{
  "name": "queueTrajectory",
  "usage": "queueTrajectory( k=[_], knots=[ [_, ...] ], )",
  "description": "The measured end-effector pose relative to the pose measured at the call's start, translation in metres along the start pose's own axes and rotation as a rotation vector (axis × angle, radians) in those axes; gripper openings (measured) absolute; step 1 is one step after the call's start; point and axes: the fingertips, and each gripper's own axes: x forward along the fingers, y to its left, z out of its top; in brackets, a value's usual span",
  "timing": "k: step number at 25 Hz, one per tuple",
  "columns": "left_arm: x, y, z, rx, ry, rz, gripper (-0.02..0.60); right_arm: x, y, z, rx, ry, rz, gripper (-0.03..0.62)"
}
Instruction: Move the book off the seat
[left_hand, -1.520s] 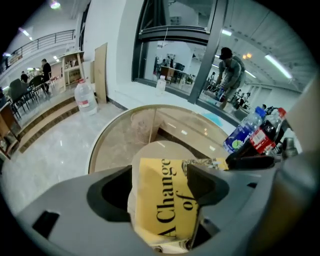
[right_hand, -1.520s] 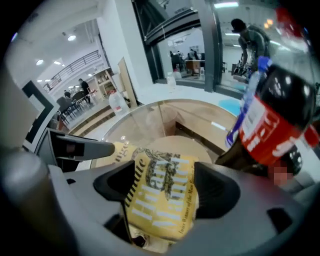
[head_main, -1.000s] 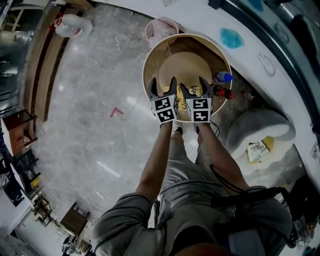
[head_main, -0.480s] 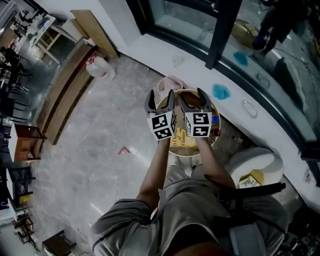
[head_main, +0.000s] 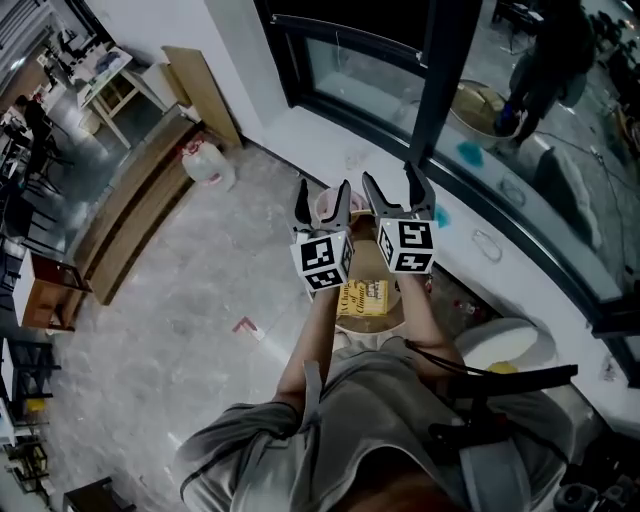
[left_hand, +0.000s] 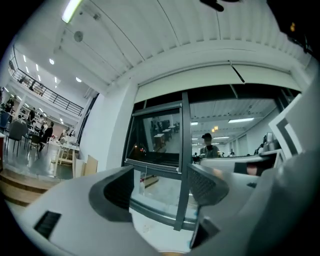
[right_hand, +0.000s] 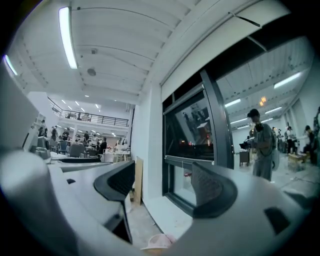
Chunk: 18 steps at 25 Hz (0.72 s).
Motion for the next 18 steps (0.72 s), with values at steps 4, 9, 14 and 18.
queueTrajectory(
  k=[4, 9, 14, 18],
  knots=[
    [0.003, -0.008, 0.000, -0.002, 0.015, -0.025, 0.336, -0.002, 0.000, -0.003, -0.021, 0.016, -0.001, 0.359],
    [0.008, -0.014, -0.006, 0.073, 0.040, -0.050, 0.333, -0.006, -0.006, -0.004, -0.013, 0.024, -0.020, 0.359],
    [0.011, -0.010, -0.002, -0.015, -0.002, -0.079, 0.334, -0.010, -0.011, -0.008, -0.017, 0.027, -0.045, 0.358],
    [0.009, -0.008, -0.002, -0.017, 0.005, -0.093, 0.334, -0.014, -0.014, -0.012, -0.006, 0.040, -0.072, 0.359]
  ],
)
